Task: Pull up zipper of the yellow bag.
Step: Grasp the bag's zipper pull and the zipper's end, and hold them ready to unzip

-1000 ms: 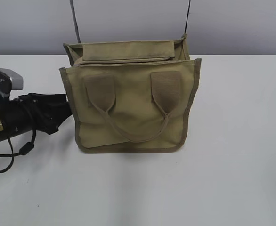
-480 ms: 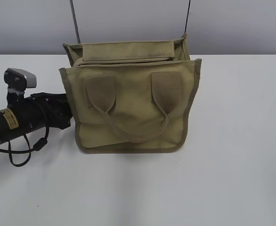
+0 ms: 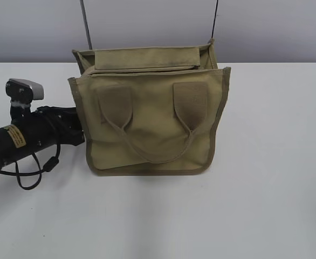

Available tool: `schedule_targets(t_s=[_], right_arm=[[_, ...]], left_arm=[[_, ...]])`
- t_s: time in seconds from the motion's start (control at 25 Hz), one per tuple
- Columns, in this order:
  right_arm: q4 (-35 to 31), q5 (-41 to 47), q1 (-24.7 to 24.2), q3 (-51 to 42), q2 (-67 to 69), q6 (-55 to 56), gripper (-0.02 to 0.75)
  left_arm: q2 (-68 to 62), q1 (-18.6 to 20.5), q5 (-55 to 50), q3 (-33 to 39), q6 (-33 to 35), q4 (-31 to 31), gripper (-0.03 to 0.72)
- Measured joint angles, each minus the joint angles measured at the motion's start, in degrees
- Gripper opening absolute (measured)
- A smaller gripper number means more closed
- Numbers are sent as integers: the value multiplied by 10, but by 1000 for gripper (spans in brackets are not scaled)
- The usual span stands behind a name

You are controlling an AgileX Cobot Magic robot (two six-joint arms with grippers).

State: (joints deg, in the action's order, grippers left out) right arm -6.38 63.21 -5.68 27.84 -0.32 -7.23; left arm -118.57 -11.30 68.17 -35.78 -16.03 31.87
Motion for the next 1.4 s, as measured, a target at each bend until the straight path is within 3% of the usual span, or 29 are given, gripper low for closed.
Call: schedule_targets(t_s=[0.12, 0.36, 0.68, 0.88, 1.24, 1.4], right_arm=[[0, 0, 0, 0, 0, 0, 578], [0, 0, 0, 0, 0, 0, 578], [0, 0, 0, 0, 0, 0, 578], [0, 0, 0, 0, 0, 0, 578], [-6, -1, 0, 0, 0, 6, 578], [-46, -3, 1, 20, 23, 10, 578]], left_arm=[[-2, -4, 3, 0, 0, -2, 25], [37, -5, -44, 23, 0, 1, 24], [240, -10, -274, 27, 0, 9, 24], [355, -10, -362, 27, -7, 9, 24], [400, -12, -426, -6, -58, 31, 24], [400, -31, -472, -47, -62, 36, 24]])
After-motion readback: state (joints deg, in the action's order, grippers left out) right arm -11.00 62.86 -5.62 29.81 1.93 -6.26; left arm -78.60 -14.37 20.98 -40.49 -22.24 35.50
